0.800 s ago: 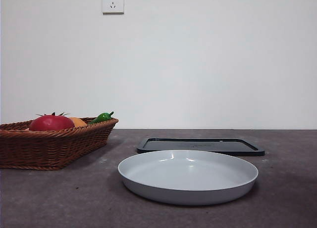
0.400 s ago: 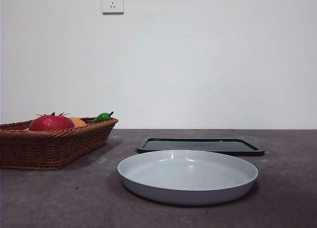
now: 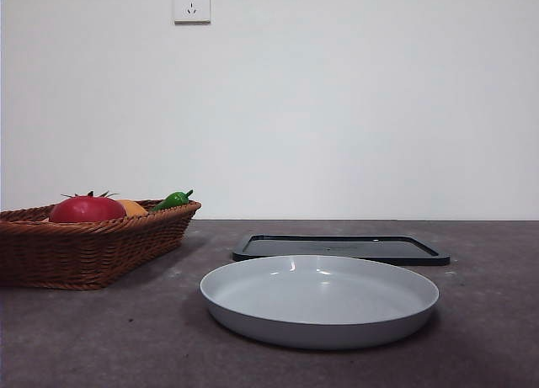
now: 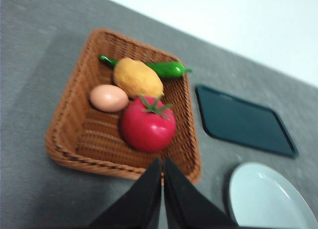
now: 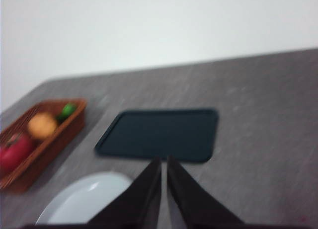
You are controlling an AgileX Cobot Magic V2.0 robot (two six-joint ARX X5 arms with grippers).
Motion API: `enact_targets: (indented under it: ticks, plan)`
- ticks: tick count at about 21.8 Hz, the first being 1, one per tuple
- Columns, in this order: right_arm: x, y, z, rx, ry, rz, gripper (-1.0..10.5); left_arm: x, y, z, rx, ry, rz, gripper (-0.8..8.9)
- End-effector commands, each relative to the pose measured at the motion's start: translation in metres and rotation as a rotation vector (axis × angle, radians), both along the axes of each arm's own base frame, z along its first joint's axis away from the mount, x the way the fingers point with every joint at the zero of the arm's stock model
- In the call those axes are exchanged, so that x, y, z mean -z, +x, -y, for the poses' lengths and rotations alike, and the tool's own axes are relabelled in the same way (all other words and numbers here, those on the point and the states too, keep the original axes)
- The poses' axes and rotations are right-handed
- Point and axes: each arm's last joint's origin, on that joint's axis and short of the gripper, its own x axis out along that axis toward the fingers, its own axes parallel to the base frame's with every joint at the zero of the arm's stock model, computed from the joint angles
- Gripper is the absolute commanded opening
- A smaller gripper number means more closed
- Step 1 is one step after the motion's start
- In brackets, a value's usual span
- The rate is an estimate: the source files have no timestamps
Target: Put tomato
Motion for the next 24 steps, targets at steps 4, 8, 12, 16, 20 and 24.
enact_targets:
  ticks: [4,8,12,16,20,24]
  plan:
    - [-0.025,0.009,-0.003,-0.150,-0.065,-0.092,0.1,-0.031,0.006,0.002,0.137,0.110,-0.029,0.10]
    - [-0.042,0.017,-0.007,-0.209,-0.064,-0.162,0.1,-0.045,0.011,0.005,0.215,0.116,-0.079,0.10]
    - [-0.065,0.030,-0.016,-0.305,-0.096,-0.258,0.1,-0.061,0.016,0.011,0.313,0.110,-0.132,0.10]
    - [-0.078,0.039,-0.028,-0.411,-0.121,-0.344,0.1,-0.077,0.018,0.017,0.387,0.135,-0.180,0.09]
    - [-0.077,0.040,-0.040,-0.503,-0.153,-0.398,0.1,-0.082,0.017,0.021,0.436,0.143,-0.240,0.09]
    - [-0.073,0.038,-0.045,-0.563,-0.185,-0.431,0.1,-0.081,0.016,0.022,0.446,0.151,-0.251,0.09]
